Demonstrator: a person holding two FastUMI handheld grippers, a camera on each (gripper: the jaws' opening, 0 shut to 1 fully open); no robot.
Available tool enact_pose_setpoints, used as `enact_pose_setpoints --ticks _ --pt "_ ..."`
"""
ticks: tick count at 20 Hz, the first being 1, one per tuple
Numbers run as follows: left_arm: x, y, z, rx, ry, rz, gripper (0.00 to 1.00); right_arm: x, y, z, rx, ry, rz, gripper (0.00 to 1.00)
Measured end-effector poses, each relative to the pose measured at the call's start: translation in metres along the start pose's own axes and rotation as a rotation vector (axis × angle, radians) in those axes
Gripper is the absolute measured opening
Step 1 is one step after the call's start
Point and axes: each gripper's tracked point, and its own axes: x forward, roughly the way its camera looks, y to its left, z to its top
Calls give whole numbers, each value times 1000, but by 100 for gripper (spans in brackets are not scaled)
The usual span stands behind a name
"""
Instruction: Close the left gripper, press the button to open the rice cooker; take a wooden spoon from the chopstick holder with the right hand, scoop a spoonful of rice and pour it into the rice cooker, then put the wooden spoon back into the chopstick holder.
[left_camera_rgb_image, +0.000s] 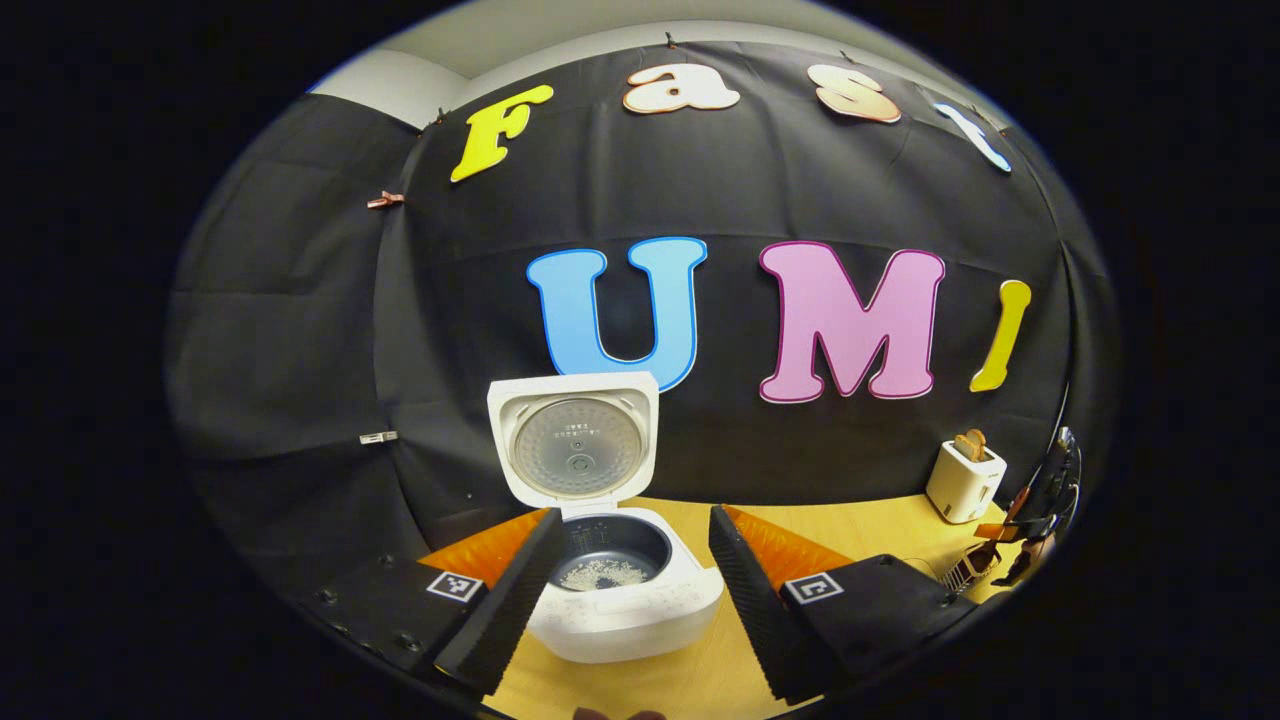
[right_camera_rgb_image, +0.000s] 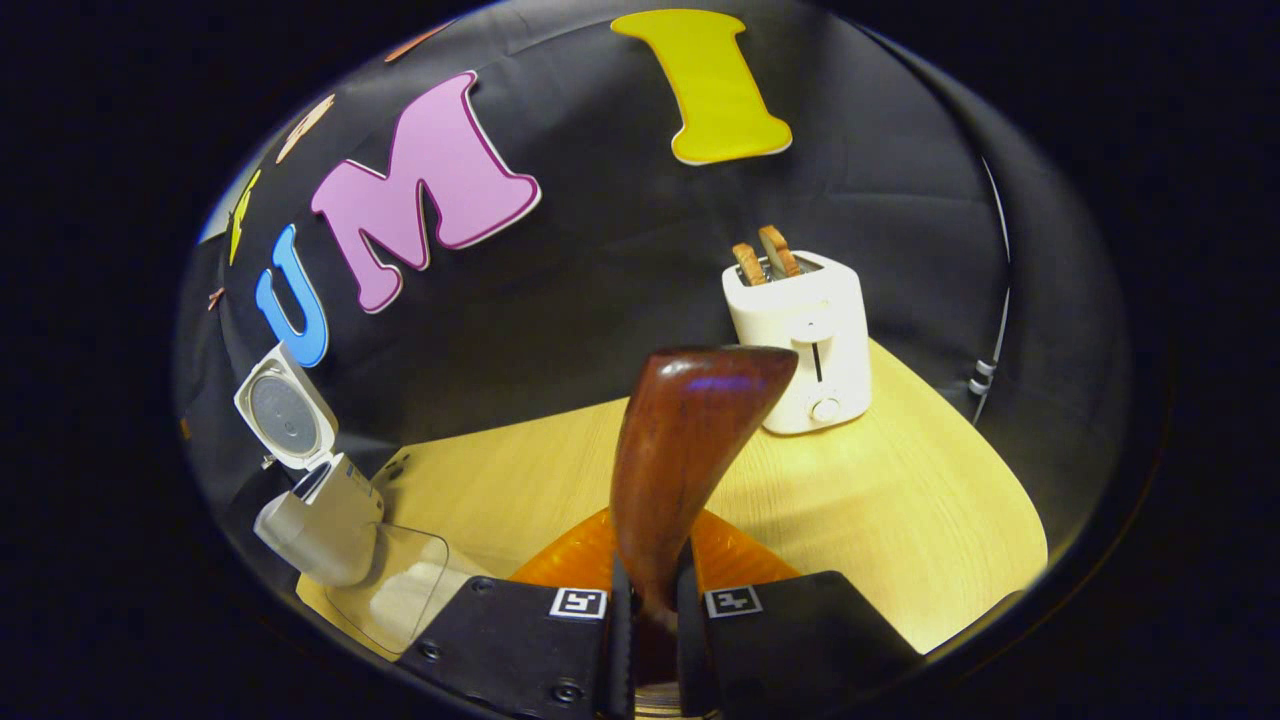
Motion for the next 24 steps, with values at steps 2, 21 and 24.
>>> enact_pose_setpoints --ticks 2,21,24 --pt "2 0 0 -6 -1 -8 94 -7 2 12 15 -30 -3 21" --pt "32 53 -1 -72 -36 -65 94 -42 204 59 -103 -138 250 21" --pt "39 63 -3 -64 -34 -81 94 -31 222 22 -174 -77 248 21"
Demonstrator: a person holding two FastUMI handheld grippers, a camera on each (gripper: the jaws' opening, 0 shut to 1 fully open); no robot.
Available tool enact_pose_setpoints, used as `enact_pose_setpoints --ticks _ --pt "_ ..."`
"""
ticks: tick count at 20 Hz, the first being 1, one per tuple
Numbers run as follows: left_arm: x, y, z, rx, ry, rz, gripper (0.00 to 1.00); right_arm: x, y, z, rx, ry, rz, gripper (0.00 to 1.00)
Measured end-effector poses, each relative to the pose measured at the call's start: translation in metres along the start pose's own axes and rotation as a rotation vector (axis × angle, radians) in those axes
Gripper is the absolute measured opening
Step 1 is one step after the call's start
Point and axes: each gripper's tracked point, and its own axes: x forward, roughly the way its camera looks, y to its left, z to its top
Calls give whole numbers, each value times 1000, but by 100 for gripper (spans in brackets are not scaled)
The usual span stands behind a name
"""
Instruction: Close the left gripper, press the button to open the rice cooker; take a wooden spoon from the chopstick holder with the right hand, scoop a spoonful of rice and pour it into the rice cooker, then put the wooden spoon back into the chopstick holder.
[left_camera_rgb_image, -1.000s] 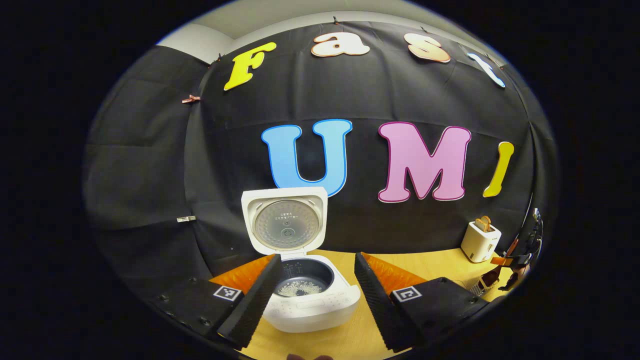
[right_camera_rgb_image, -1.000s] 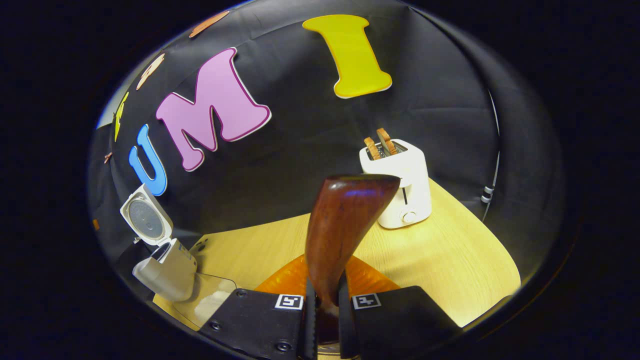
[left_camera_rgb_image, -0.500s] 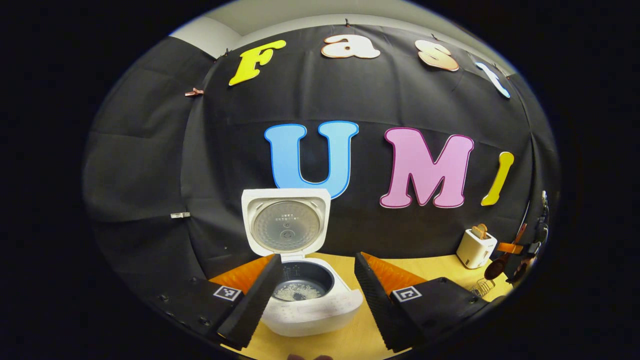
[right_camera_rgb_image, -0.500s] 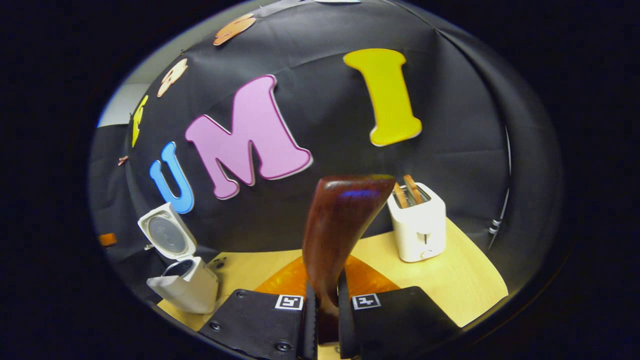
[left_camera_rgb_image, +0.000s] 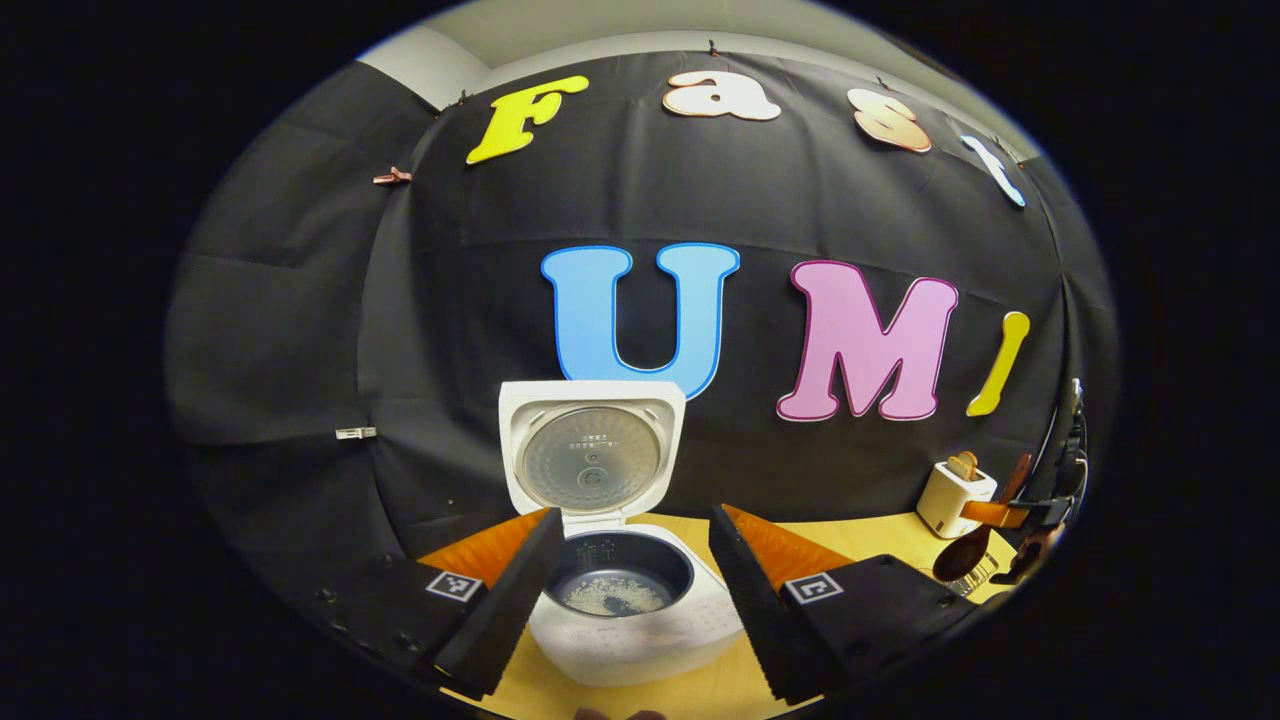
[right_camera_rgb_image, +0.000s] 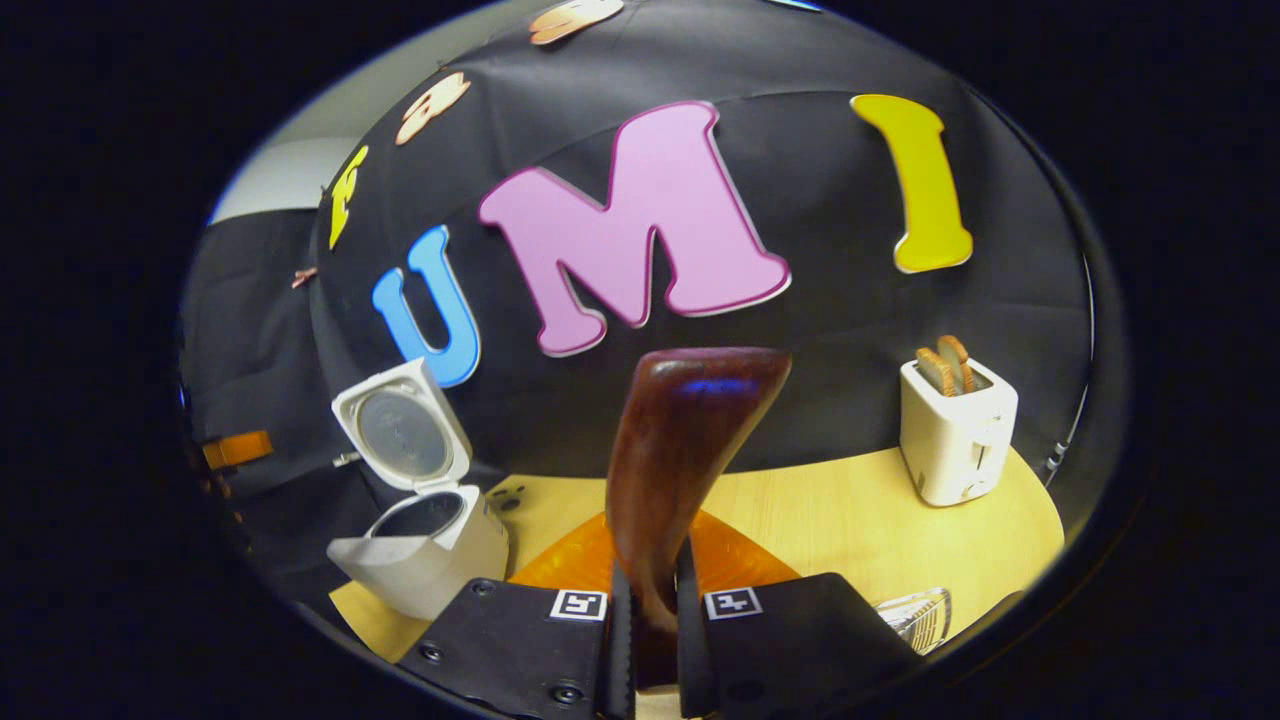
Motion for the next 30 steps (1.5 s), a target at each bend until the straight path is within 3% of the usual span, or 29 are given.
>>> enact_pose_setpoints --ticks 9,15,21,30 --pt "29 13 -6 26 9 -71 94 17 0 -90 -261 181 -80 21" --pt "52 19 -11 26 6 -127 94 23 -8 -130 -365 278 -209 21" --pt "63 28 -15 15 1 -140 94 26 28 -148 -155 296 -240 21" --pt "57 42 -13 4 -2 -133 94 38 40 -149 201 267 -281 21"
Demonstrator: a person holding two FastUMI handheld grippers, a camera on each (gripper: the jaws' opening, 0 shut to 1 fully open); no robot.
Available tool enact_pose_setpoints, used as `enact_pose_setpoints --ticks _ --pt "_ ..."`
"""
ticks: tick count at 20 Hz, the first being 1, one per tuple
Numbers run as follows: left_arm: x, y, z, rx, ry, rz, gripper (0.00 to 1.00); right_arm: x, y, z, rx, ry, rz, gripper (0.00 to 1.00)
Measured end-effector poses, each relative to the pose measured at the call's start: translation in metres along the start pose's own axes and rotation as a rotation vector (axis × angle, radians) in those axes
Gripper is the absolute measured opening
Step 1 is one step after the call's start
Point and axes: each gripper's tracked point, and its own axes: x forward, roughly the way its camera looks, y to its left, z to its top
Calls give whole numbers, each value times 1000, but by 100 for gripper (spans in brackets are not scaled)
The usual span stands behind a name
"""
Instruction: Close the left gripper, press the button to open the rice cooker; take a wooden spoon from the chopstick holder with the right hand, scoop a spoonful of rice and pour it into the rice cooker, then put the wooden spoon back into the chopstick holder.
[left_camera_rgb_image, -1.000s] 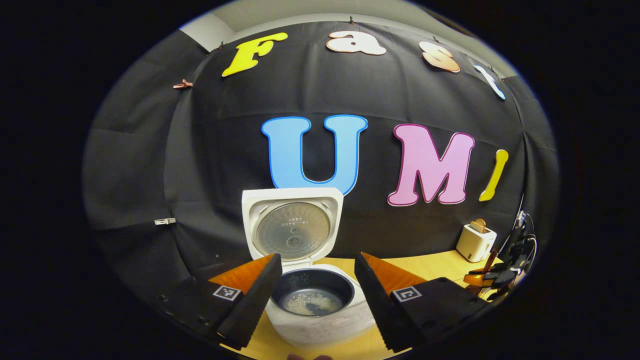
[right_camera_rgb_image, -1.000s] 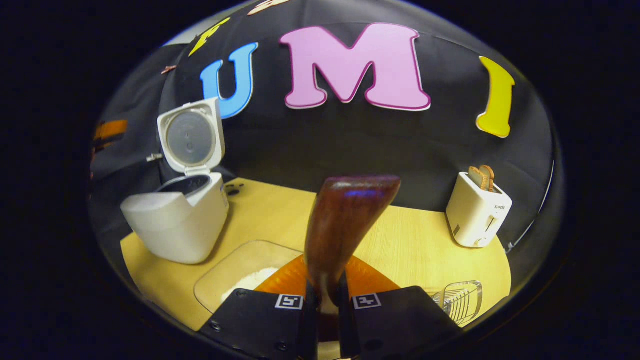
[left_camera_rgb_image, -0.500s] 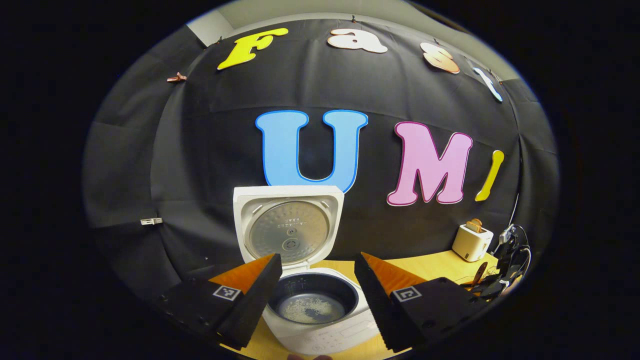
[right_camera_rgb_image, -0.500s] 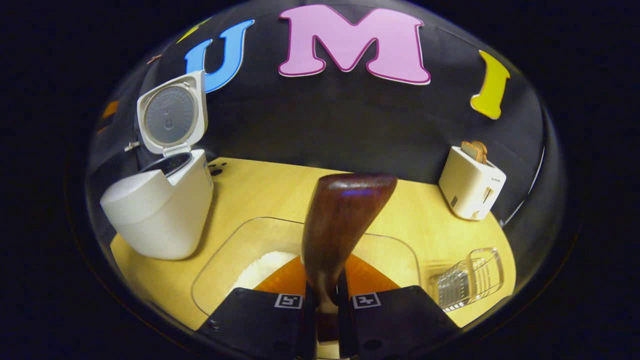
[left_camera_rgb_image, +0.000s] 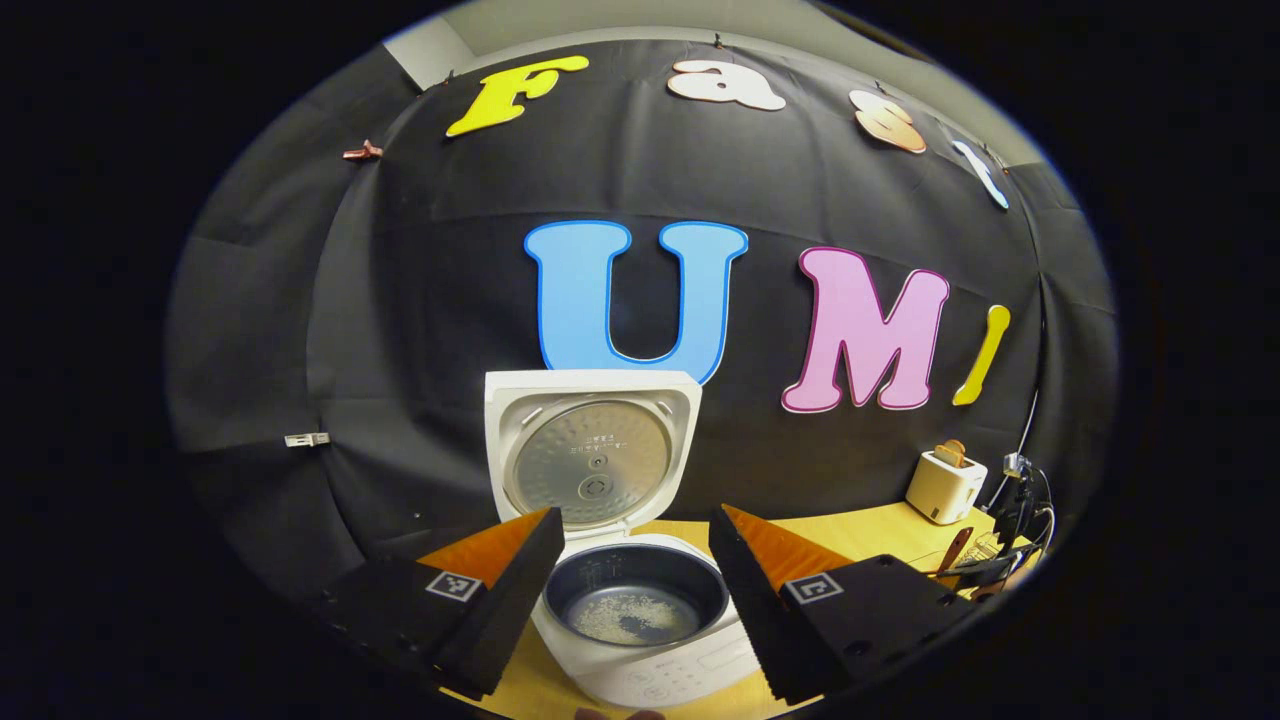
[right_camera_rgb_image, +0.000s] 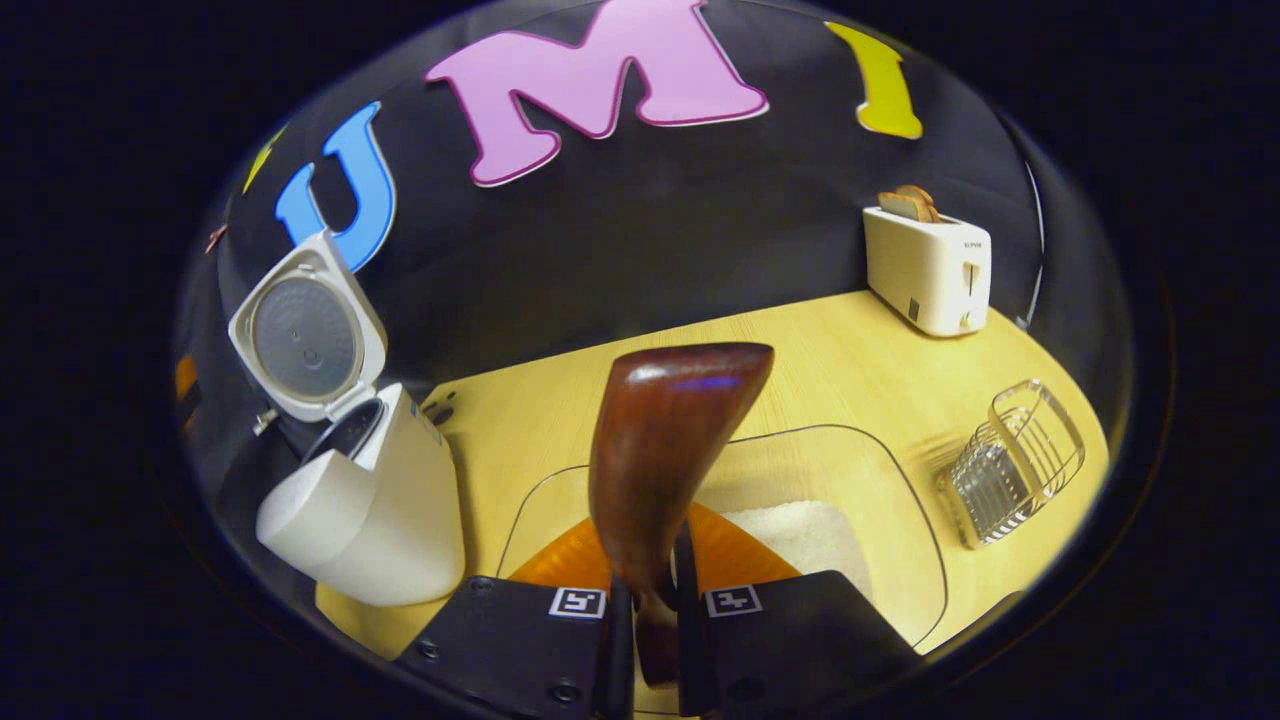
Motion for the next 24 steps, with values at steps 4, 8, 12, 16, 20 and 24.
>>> enact_pose_setpoints --ticks 4,8,12,16,20,24 --pt "-1 1 5 -6 -10 6 94 1 -8 3 225 4 6 21" --pt "-1 -2 9 -6 -23 1 94 -10 -25 22 344 -49 13 21" --pt "-2 -9 13 -13 -36 -12 94 -34 -48 66 383 -146 6 21" --pt "0 -14 13 -19 -40 -27 94 -53 -49 98 463 -197 37 21" --pt "-1 -8 15 -37 -56 -23 94 -68 -9 138 504 -239 131 21" --pt "-7 11 9 -60 -51 3 94 -63 57 164 561 -237 253 21"
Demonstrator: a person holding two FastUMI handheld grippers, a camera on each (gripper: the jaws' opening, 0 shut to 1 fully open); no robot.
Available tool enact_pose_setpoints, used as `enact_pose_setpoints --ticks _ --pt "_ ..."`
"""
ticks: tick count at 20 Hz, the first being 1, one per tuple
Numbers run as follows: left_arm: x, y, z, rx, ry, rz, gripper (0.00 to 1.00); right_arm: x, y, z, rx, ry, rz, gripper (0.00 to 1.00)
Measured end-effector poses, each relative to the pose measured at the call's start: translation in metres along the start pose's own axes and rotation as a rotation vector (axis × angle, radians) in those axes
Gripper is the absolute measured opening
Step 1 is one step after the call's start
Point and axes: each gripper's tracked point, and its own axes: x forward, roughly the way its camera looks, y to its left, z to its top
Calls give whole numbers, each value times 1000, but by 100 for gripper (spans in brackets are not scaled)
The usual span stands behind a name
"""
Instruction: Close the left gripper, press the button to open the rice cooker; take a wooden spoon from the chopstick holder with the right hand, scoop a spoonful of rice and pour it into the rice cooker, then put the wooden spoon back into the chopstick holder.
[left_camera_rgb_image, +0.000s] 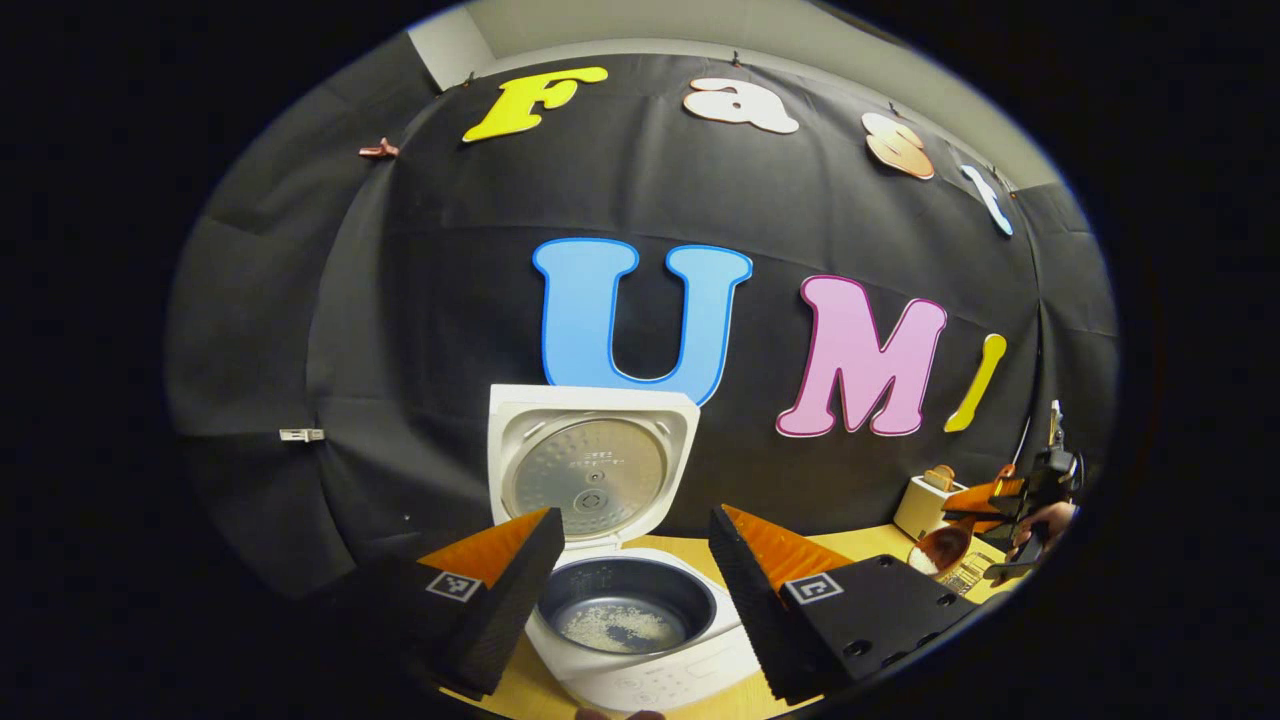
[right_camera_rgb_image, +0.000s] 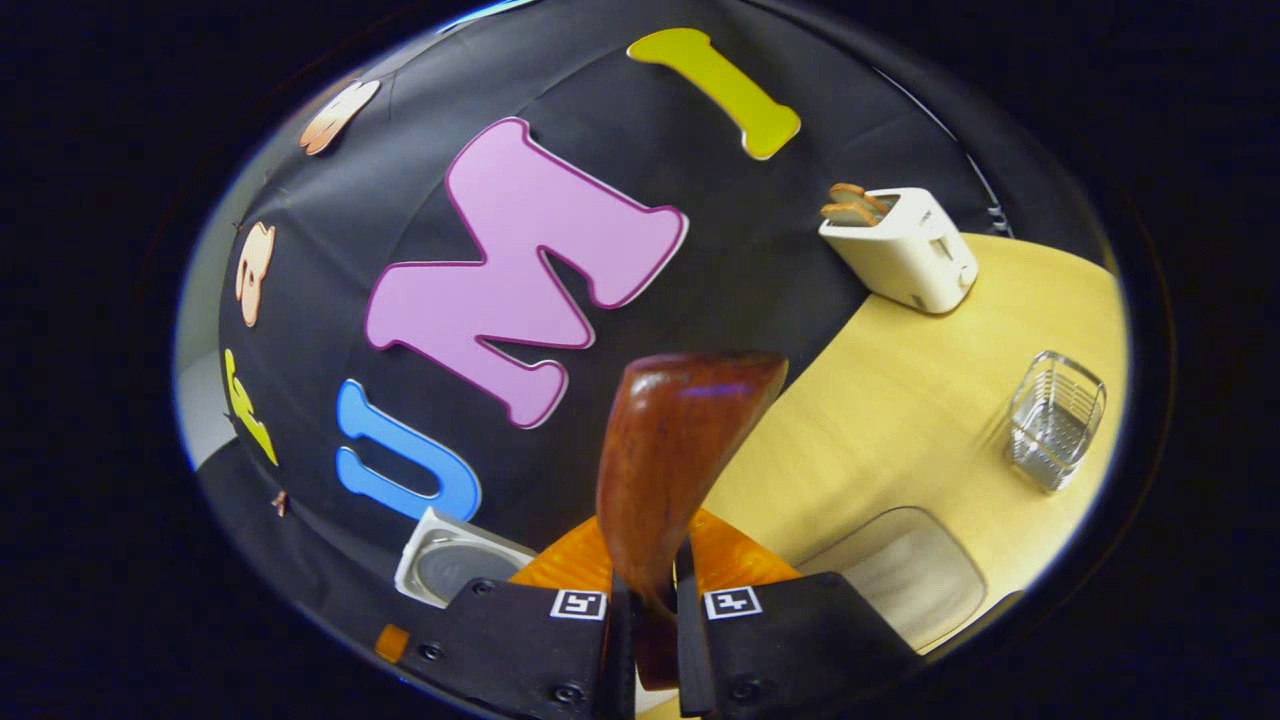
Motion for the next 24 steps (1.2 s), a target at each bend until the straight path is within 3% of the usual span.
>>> enact_pose_setpoints --ticks 5,10,14,24 --pt "-7 27 -2 0 -1 38 94 47 75 -51 38 81 94 21" --pt "-18 57 -6 -12 -7 83 94 89 142 -128 -32 182 165 21" --pt "-20 70 -9 -24 -10 100 94 111 159 -173 -97 229 177 20" --pt "-16 87 -20 -45 5 116 94 139 171 -237 -463 259 175 20"
